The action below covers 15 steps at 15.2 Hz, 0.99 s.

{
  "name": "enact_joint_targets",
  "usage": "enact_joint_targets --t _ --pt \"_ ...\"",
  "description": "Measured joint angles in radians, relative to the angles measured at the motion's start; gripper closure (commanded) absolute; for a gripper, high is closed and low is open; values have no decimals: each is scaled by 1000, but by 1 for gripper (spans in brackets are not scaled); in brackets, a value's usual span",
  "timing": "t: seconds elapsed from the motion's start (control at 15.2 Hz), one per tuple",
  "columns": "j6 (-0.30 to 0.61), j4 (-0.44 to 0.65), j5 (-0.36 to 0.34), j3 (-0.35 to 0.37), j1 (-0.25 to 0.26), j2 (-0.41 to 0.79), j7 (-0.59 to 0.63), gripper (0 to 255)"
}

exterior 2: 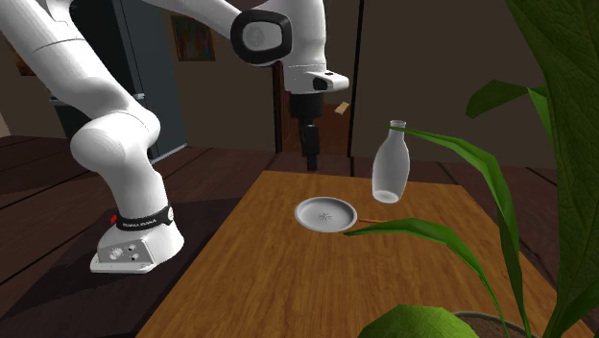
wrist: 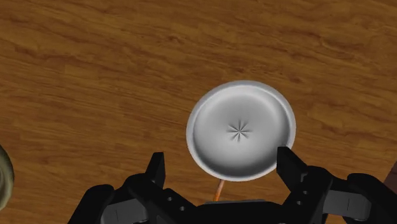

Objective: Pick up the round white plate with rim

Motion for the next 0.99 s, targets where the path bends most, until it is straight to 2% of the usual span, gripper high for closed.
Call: enact_joint_targets --t 0.59,0.99 --pt "248 69 81 -63 20 362 -173 0" --pt "334 74 120 -62 20 462 -217 0"
